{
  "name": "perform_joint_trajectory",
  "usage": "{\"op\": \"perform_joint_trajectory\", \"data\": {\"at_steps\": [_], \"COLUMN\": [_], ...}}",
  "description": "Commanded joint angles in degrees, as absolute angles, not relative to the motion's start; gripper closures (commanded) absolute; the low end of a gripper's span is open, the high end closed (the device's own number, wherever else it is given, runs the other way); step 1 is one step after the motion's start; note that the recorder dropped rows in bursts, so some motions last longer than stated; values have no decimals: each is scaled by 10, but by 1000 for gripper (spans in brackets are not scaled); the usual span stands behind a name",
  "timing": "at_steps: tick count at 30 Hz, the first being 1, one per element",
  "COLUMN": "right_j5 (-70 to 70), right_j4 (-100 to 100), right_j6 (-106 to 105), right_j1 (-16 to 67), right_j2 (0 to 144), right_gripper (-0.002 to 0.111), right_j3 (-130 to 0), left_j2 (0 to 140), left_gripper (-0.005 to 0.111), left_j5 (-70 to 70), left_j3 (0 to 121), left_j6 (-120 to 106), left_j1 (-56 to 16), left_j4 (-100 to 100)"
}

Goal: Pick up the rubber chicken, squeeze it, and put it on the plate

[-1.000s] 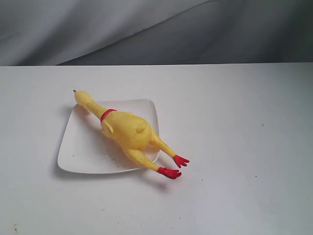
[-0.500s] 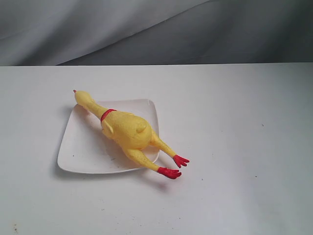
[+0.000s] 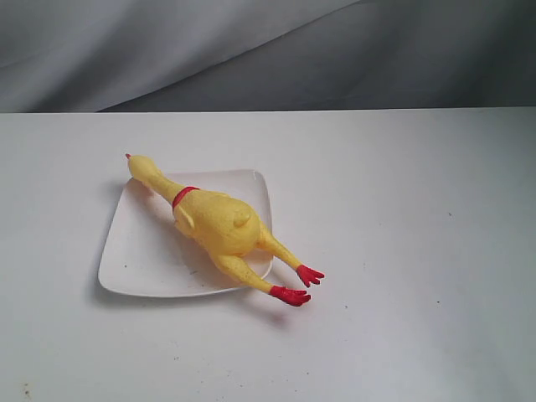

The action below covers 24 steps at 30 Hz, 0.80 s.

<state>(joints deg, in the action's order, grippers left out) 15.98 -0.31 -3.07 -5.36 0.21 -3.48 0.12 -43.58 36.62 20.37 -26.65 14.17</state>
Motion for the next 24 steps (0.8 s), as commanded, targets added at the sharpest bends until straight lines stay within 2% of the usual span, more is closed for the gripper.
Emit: {"op": "perform_joint_trajectory", "data": {"at_steps": [1, 10, 24], "right_j5": [137, 189, 189], "right_j4": [-9, -9, 6], "right_j6": [8, 0, 0], "right_j1": [-52, -52, -52], "right_j2": [0, 0, 0], "right_gripper": [108, 108, 108], "right_j3": [0, 0, 0], "left_j2": [0, 0, 0], "left_gripper": [107, 107, 107], "left_j5": [-437, -437, -437], "left_j3": [363, 363, 363], "left_j6": [206, 206, 206], "left_j1": [-269, -269, -269], "left_j4": [140, 140, 140]}}
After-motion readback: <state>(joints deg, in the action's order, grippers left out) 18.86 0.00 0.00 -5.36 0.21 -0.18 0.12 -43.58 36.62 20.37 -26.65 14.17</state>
